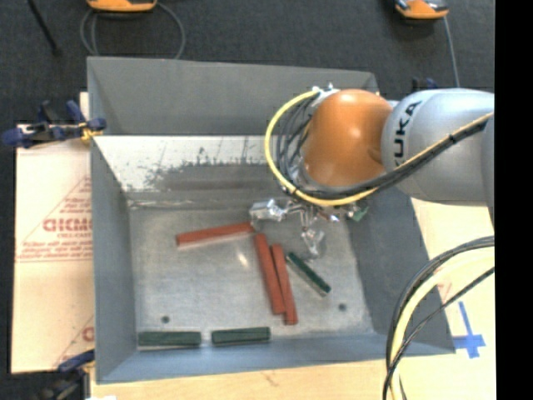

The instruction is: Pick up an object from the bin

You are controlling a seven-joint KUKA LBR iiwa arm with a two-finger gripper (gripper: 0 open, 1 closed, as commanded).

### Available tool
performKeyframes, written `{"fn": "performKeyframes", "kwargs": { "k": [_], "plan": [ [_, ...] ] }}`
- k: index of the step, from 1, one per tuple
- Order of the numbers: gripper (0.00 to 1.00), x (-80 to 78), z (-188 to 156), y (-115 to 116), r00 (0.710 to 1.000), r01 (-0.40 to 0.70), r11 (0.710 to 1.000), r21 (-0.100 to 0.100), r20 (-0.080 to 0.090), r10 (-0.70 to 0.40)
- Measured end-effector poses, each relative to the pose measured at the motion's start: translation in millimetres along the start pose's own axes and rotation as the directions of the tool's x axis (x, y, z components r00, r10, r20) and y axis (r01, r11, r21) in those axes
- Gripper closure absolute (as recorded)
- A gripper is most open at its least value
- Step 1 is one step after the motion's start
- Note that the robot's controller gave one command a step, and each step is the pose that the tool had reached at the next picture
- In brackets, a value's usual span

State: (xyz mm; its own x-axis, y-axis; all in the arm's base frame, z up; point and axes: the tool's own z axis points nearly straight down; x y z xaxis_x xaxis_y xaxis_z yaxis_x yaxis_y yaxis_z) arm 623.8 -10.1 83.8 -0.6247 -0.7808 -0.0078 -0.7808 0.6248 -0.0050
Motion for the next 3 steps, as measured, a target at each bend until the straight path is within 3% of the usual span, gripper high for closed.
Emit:
{"fn": "performKeyframes", "kwargs": {
  "k": [1,2,3],
  "plan": [
    [0.00,-49.4,-35,44,1.000,0.020,1.000,-0.001,-0.001,-0.020],
    [0.00,-112.4,13,50,0.964,0.267,0.964,-0.003,-0.001,-0.267],
    [1.00,-111.7,12,49,0.965,0.260,0.965,-0.004,0.000,-0.260]
  ]
}}
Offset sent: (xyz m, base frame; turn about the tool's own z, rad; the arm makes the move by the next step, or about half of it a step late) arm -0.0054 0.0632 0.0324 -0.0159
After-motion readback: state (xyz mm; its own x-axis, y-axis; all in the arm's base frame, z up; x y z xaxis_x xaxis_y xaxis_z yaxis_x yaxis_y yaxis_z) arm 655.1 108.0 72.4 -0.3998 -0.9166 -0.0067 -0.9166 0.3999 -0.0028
